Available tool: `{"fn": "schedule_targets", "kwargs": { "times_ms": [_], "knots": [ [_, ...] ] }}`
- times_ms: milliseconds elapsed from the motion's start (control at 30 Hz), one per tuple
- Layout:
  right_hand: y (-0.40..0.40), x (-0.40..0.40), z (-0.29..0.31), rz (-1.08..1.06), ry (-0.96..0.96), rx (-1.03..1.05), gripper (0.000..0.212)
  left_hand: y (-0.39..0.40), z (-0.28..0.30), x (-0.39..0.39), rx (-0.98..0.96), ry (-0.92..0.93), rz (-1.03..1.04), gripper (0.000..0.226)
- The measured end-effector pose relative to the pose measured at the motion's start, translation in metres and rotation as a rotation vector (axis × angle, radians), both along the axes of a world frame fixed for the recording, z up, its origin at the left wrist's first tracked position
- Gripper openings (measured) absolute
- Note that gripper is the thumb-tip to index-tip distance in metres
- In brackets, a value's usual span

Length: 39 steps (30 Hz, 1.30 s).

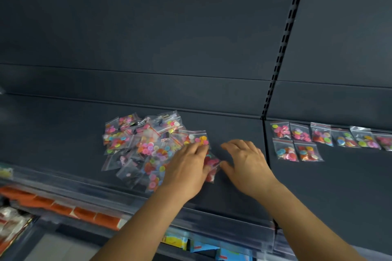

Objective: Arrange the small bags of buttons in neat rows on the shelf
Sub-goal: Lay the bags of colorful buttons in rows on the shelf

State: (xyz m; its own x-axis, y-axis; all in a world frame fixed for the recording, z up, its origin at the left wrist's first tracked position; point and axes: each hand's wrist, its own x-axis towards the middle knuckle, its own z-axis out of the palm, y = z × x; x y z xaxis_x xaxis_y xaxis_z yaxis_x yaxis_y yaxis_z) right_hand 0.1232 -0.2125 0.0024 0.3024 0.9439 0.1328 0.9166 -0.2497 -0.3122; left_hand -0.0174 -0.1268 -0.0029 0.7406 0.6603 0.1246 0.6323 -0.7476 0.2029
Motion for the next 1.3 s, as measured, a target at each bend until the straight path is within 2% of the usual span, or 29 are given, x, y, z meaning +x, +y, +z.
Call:
{"fn": "schedule_targets", "kwargs": {
  "times_ms": [167, 300, 433, 600, 733, 833, 933, 1100, 1167, 1233, 1300],
  "knots": [
    [0.018, -0.028, -0.011, -0.049, 0.101, -0.036, 0.042, 0.013, -0.01, -0.028, 0.019, 0.036, -0.027, 0.049],
    [0.025, -0.035, -0.012, -0.174, 0.222, -0.058, 0.041, 0.016, -0.016, -0.032, 0.026, -0.011, -0.065, 0.046],
    [0.028, -0.031, -0.009, -0.271, 0.314, -0.146, 0.031, 0.018, -0.017, -0.032, 0.024, -0.059, -0.091, 0.043],
    [0.015, -0.018, -0.007, -0.354, 0.212, -0.213, 0.028, 0.019, -0.019, -0.029, 0.013, -0.077, -0.143, 0.034],
    [0.008, -0.016, -0.008, -0.408, 0.191, -0.116, 0.032, 0.017, -0.019, -0.02, -0.057, -0.16, -0.148, 0.042],
    [0.01, -0.02, -0.006, -0.301, 0.169, -0.026, 0.036, 0.017, -0.018, -0.017, -0.084, -0.182, -0.1, 0.047],
    [0.011, -0.022, -0.007, -0.133, 0.12, -0.065, 0.033, 0.022, -0.018, -0.018, -0.035, -0.144, -0.054, 0.028],
    [0.012, -0.021, -0.014, -0.315, 0.136, -0.059, 0.027, 0.029, -0.01, -0.026, -0.067, -0.286, -0.01, 0.012],
    [0.014, -0.021, -0.015, -0.302, 0.08, -0.057, 0.036, 0.032, -0.007, -0.028, -0.104, -0.295, 0.025, 0.012],
    [0.016, -0.02, -0.014, -0.145, 0.03, -0.1, 0.056, 0.034, -0.006, -0.03, -0.142, -0.289, 0.032, 0.012],
    [0.019, -0.018, -0.011, -0.011, -0.02, -0.23, 0.063, 0.034, -0.005, -0.031, -0.177, -0.303, 0.014, 0.008]
  ]
}}
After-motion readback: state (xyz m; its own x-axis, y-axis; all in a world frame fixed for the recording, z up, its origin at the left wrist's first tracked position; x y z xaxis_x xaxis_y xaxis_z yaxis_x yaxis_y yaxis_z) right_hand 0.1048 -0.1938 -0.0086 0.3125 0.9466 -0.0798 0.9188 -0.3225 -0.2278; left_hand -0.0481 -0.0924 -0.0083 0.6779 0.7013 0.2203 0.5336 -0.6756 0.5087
